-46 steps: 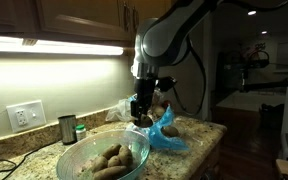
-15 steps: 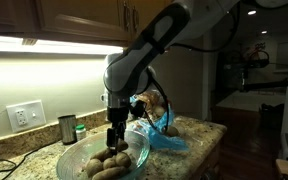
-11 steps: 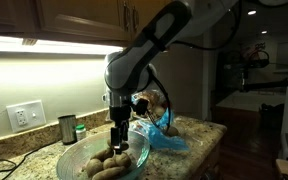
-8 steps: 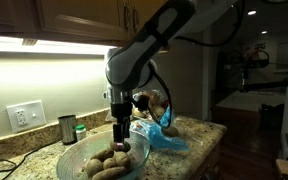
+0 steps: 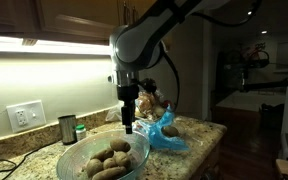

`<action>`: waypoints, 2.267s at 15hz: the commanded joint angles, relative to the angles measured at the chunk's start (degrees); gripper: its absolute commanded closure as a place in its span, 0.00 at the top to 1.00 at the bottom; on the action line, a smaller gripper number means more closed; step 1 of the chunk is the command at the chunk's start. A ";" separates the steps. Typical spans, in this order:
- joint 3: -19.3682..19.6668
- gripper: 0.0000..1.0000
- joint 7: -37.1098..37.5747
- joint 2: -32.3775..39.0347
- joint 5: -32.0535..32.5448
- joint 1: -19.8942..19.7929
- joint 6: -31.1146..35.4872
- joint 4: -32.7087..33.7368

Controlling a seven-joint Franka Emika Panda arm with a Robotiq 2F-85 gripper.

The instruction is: Remove the potatoes from the plastic bag and place them in the glass bowl on the left

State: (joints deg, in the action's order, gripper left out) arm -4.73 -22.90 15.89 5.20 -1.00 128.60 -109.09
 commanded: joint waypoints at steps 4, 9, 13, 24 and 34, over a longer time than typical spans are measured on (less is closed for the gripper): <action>2.49 1.00 0.95 -11.54 0.35 -0.48 -2.68 -9.50; 4.96 1.00 3.04 -15.76 0.73 -1.25 -2.09 -13.90; 6.79 1.00 6.01 -17.64 1.15 -1.98 -0.29 -17.02; 10.95 1.00 17.72 -16.90 3.53 -5.02 6.62 -23.07; 11.42 1.00 15.65 -14.85 1.97 -5.40 5.80 -22.03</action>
State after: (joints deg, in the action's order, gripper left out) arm 6.80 -7.25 1.05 7.18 -6.31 134.54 -131.20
